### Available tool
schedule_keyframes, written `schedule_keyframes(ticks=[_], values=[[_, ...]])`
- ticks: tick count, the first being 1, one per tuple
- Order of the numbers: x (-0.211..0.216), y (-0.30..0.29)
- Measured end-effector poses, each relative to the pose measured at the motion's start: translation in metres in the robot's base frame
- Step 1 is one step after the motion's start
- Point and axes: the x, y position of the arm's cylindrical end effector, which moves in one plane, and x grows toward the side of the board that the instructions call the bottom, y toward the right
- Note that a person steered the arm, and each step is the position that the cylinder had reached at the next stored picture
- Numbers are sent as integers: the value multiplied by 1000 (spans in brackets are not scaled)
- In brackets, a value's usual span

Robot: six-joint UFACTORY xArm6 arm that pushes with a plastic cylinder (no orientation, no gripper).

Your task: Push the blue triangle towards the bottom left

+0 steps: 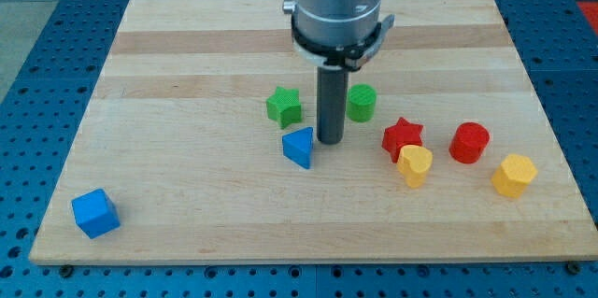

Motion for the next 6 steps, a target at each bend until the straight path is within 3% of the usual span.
schedule_keyframes(ticks=[1, 2, 3, 5, 6], values=[[24, -29], [32, -116], [32, -165], [36, -127], [7, -53]])
